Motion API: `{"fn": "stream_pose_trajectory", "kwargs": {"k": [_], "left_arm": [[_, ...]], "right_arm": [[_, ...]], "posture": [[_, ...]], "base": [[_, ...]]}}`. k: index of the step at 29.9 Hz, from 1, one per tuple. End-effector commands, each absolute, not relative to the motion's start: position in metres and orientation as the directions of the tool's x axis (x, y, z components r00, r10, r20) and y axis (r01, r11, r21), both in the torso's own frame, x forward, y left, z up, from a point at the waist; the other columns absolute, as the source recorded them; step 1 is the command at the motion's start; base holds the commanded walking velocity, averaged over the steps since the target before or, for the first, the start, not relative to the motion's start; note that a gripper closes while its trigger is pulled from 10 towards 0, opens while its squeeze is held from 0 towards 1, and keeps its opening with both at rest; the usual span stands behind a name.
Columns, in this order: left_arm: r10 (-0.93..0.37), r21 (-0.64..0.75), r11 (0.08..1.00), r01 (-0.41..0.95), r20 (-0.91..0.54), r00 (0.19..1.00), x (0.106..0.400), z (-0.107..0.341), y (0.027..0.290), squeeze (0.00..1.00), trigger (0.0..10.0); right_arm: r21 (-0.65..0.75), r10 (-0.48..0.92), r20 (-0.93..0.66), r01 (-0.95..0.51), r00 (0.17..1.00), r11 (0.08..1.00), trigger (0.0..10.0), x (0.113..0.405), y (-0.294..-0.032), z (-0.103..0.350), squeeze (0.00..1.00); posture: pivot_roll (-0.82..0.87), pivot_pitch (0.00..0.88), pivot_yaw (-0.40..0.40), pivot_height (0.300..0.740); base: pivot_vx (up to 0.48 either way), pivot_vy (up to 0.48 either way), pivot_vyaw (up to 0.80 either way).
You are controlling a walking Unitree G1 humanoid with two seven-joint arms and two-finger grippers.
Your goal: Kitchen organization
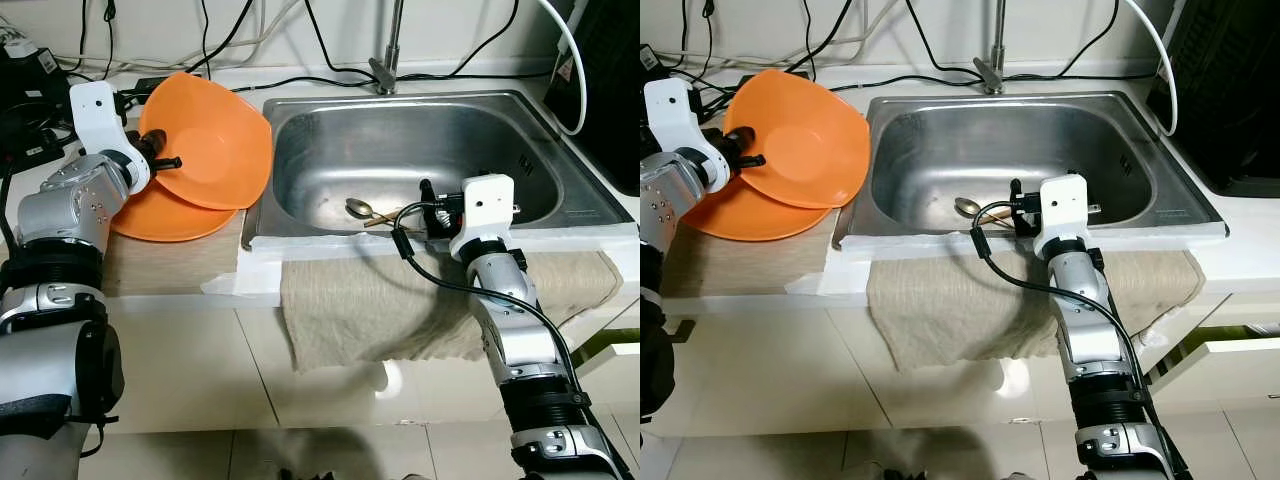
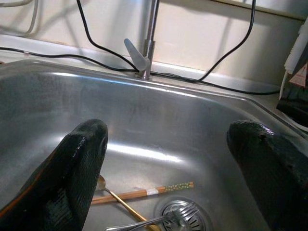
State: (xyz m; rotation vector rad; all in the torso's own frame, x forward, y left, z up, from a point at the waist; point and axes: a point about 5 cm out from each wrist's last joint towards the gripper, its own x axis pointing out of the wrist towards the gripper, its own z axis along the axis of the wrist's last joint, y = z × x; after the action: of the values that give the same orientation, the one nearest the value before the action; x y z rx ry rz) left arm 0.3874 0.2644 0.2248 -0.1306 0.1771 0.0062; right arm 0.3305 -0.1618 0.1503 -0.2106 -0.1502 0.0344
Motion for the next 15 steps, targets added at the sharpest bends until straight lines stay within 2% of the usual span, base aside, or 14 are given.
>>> {"fn": "stream_pose_trajectory", "kwargs": {"k": [1,15], "left_arm": [[0.016,-0.091,0.995,-0.038,-0.230,0.973,0.3871,0.2148,0.2651,0.00,0.0],[0.016,-0.091,0.995,-0.037,-0.229,0.973,0.3874,0.2150,0.2655,0.00,0.0]], "right_arm": [[-0.204,0.051,0.157,-0.018,0.986,0.979,10.0,0.3333,-0.1636,0.1541,0.00],[-0.204,0.052,0.161,-0.018,0.986,0.979,10.0,0.3330,-0.1638,0.1541,0.00]], "posture": [[-0.03,0.000,0.041,0.740],[-0.03,0.000,0.040,0.740]], "base": [[0.000,0.000,0.00],[0.000,0.000,0.00]]}}
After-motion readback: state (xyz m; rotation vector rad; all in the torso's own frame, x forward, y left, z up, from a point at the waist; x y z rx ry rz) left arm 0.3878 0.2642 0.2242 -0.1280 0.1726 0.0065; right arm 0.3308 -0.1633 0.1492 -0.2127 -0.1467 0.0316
